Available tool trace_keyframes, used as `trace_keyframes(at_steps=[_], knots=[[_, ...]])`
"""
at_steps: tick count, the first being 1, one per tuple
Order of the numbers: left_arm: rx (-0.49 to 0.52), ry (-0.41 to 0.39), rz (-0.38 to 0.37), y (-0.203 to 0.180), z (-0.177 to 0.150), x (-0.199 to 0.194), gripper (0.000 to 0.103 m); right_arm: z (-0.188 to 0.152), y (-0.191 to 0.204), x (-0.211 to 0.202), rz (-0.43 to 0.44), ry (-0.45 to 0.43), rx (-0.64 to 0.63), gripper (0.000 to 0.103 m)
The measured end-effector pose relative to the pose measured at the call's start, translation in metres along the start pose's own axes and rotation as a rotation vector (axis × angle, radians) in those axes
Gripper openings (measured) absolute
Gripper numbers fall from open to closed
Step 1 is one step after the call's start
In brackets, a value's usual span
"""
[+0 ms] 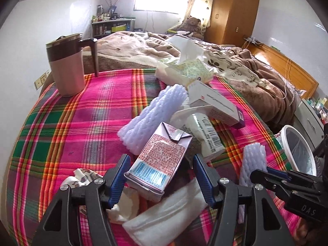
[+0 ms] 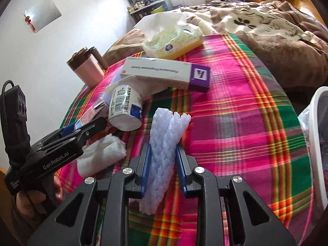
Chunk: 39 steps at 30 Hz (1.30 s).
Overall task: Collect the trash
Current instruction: 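Grasp the white foam net with the right tool while the left tool grasps the pink milk carton, then lift the foam net and milk carton and carry both over the wastebasket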
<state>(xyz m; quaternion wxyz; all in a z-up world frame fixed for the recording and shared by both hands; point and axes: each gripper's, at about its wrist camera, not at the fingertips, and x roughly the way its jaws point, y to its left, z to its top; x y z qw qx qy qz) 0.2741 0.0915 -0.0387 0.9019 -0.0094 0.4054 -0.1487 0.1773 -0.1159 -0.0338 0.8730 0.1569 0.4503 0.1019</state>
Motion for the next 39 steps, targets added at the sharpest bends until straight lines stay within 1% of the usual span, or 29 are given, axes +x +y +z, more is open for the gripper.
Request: trace_keyframes(at_steps=[3,7,9,13,15,17,18,19,20,21,22,24,31,35,39], knots=[[0.008,0.01,-0.019,-0.005,0.0,0.002,0.063,0.0,-0.005,-0.005,-0.008,-0.012,0.005,0.025],[-0.008,0.019,-0.042,-0.005,0.0,0.007,0.058,0.001,-0.008,-0.01,-0.017,-0.025,-0.004,0.025],[-0.01,0.033,-0.022,-0.005,0.001,0.012,0.054,0.002,-0.01,-0.01,-0.018,-0.025,-0.008,0.025],[0.009,0.026,-0.013,-0.009,0.002,0.015,0.054,0.001,-0.013,-0.011,-0.012,-0.024,-0.007,0.025],[0.016,0.028,0.007,-0.012,0.004,0.017,0.054,0.002,-0.014,-0.011,-0.008,-0.021,-0.008,0.025],[-0.007,0.036,0.022,-0.01,0.004,0.02,0.054,0.001,-0.014,-0.011,-0.006,-0.021,-0.012,0.025],[-0.022,0.039,0.015,-0.008,0.003,0.021,0.054,0.001,-0.014,-0.012,-0.005,-0.023,-0.015,0.025],[-0.043,0.045,0.001,-0.006,0.003,0.022,0.05,0.001,-0.015,-0.013,-0.006,-0.024,-0.017,0.025],[-0.056,0.049,-0.001,-0.005,0.003,0.023,0.043,0.001,-0.015,-0.014,-0.006,-0.024,-0.017,0.025],[-0.059,0.048,0.001,-0.005,0.003,0.023,0.04,0.001,-0.016,-0.015,-0.004,-0.025,-0.017,0.025],[-0.058,0.044,0.007,-0.005,0.003,0.022,0.036,0.001,-0.016,-0.016,-0.004,-0.027,-0.017,0.025],[-0.056,0.021,0.022,-0.006,0.002,0.016,0.036,0.001,-0.017,-0.019,-0.004,-0.035,-0.02,0.025],[-0.083,-0.027,0.032,-0.006,0.0,-0.006,0.035,0.0,-0.018,-0.027,0.002,-0.051,-0.018,0.025],[-0.072,-0.057,0.041,-0.015,-0.003,-0.023,0.035,-0.001,-0.018,-0.034,0.006,-0.065,-0.025,0.025],[-0.06,-0.085,0.031,-0.027,-0.006,-0.041,0.035,-0.001,-0.018,-0.045,0.006,-0.087,-0.037,0.025]])
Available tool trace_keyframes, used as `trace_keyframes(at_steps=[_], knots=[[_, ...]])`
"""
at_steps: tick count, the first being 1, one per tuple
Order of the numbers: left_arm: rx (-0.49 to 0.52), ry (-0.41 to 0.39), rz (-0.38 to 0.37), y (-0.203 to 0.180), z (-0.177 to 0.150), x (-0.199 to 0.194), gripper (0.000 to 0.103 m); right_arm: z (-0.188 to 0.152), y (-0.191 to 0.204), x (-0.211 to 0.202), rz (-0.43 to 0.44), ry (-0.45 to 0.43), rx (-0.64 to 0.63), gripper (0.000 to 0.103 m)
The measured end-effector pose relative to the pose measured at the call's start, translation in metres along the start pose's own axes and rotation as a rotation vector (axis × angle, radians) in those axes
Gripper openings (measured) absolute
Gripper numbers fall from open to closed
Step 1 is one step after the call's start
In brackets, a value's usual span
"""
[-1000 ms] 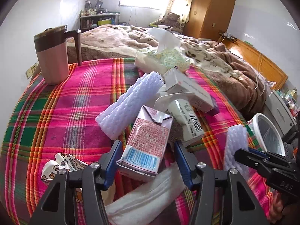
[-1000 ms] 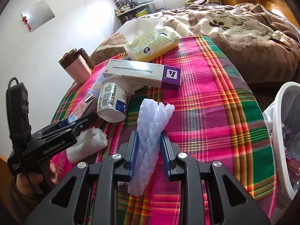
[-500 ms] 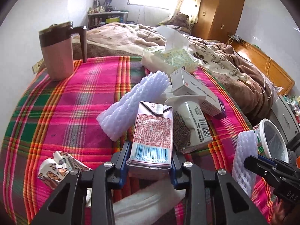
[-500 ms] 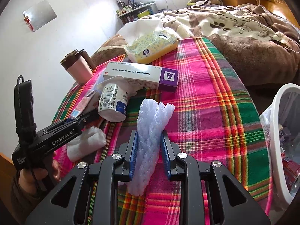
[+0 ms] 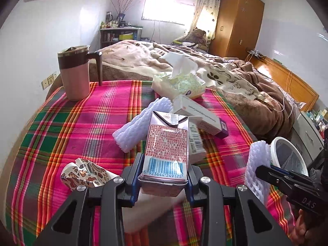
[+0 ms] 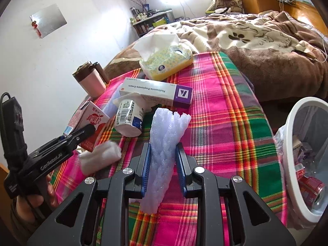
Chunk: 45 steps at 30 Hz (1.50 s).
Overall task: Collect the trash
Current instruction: 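Lift the foam net and milk carton and carry both over the wastebasket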
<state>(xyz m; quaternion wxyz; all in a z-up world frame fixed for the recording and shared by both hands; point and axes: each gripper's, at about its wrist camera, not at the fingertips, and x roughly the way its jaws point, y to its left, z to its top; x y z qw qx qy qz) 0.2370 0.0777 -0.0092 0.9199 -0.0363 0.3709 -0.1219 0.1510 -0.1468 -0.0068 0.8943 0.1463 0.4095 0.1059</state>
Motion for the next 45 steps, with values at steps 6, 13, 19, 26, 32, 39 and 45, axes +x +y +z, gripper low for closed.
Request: trace_keyframes(at_steps=[6,13,19,26,32,39,45], knots=[[0.014,-0.027,-0.015,-0.018,-0.005,-0.022,0.035,0.001,-0.007,-0.017,0.0,-0.033,0.005,0.025],[0.051,-0.065,-0.043,-0.05,-0.008,-0.044,0.035,0.001,-0.02,-0.039,-0.004,-0.071,0.019,0.025],[0.073,-0.084,-0.071,-0.078,-0.013,-0.056,0.035,-0.001,-0.034,-0.059,-0.024,-0.1,0.024,0.025],[0.107,-0.102,-0.107,-0.117,-0.019,-0.066,0.035,-0.005,-0.057,-0.082,-0.056,-0.135,0.035,0.025],[0.142,-0.099,-0.153,-0.155,-0.025,-0.066,0.035,-0.007,-0.083,-0.097,-0.091,-0.155,0.068,0.025],[0.172,-0.088,-0.204,-0.195,-0.028,-0.059,0.035,-0.009,-0.114,-0.117,-0.14,-0.179,0.098,0.025],[0.198,-0.063,-0.245,-0.226,-0.032,-0.046,0.035,-0.011,-0.142,-0.126,-0.195,-0.183,0.128,0.025]])
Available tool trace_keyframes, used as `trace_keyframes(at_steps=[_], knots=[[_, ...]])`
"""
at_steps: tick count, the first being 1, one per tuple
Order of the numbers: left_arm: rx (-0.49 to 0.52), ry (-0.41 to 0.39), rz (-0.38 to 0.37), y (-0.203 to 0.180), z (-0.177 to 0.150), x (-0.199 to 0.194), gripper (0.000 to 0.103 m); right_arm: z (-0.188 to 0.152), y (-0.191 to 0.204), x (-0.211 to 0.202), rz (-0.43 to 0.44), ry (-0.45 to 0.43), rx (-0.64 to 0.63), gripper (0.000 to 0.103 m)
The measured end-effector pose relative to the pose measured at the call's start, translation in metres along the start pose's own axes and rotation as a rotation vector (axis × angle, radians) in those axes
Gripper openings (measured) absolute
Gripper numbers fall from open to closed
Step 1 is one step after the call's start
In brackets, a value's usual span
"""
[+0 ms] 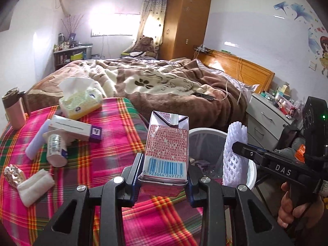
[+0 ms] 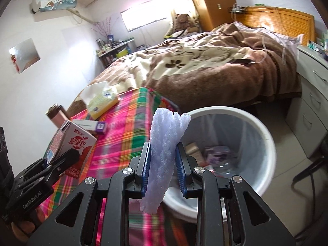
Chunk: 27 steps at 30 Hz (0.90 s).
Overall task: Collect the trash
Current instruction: 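Lift the foam net and milk carton and carry both over the wastebasket, then open the left tool and right tool to drop carton and net into the wastebasket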
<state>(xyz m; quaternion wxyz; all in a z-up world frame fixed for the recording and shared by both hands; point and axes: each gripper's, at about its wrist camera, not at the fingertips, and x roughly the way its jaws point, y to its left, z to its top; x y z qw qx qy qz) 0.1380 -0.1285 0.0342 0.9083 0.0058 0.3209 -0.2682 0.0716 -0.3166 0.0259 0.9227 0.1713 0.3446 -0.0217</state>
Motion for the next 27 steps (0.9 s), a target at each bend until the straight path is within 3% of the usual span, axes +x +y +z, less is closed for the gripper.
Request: trace_keyframes(at_steps=[15,27], knots=[[0.069,0.058,-0.062,-0.057,-0.004,0.049,0.035,0.011,-0.054,0.009,-0.097,0.031,0.027,0.025],[0.084,0.083,-0.082,-0.084,-0.003,0.075,0.035,0.014,-0.071,0.019,-0.14,0.071,-0.029,0.027]])
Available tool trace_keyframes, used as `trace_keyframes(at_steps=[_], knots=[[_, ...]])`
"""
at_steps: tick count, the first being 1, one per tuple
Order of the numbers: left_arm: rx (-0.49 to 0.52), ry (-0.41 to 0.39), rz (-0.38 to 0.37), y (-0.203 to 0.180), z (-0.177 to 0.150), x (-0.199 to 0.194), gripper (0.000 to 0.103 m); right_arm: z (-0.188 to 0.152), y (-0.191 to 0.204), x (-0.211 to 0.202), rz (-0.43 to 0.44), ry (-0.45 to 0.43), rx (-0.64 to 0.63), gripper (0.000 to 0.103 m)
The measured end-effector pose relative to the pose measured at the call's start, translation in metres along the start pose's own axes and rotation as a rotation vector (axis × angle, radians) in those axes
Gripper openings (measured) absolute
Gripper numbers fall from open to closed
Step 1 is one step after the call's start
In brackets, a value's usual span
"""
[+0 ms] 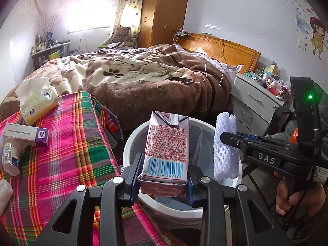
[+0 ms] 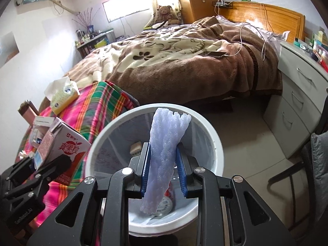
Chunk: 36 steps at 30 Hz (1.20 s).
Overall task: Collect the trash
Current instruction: 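Open the left tool and right tool to drop carton and net into the wastebasket, then move both tools back toward the trash on the plaid cloth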
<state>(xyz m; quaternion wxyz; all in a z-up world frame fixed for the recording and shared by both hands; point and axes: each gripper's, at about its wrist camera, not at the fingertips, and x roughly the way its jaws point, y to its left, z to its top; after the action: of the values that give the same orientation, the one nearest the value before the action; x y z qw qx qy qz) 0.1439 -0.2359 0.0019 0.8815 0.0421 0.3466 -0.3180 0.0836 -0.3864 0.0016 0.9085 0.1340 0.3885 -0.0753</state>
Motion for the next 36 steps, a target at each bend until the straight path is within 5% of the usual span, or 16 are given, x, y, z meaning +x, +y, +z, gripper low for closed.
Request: trace_keyframes(at_steps=[3,7,12,36], knots=[[-0.006,0.023,-0.007,-0.001,0.0,0.008,0.037,0.0,-0.005,0.003,-0.006,0.01,-0.006,0.028],[-0.014,0.014,-0.016,-0.003,0.0,0.01,0.059,-0.001,-0.006,0.006,-0.012,0.025,-0.02,0.03],[-0.017,0.013,-0.007,-0.001,-0.001,0.008,0.059,-0.002,-0.005,0.005,-0.025,0.024,-0.023,0.051],[-0.055,-0.099,0.096,0.038,-0.013,-0.061,0.059,-0.009,0.034,-0.016,0.051,-0.044,-0.028,0.053]])
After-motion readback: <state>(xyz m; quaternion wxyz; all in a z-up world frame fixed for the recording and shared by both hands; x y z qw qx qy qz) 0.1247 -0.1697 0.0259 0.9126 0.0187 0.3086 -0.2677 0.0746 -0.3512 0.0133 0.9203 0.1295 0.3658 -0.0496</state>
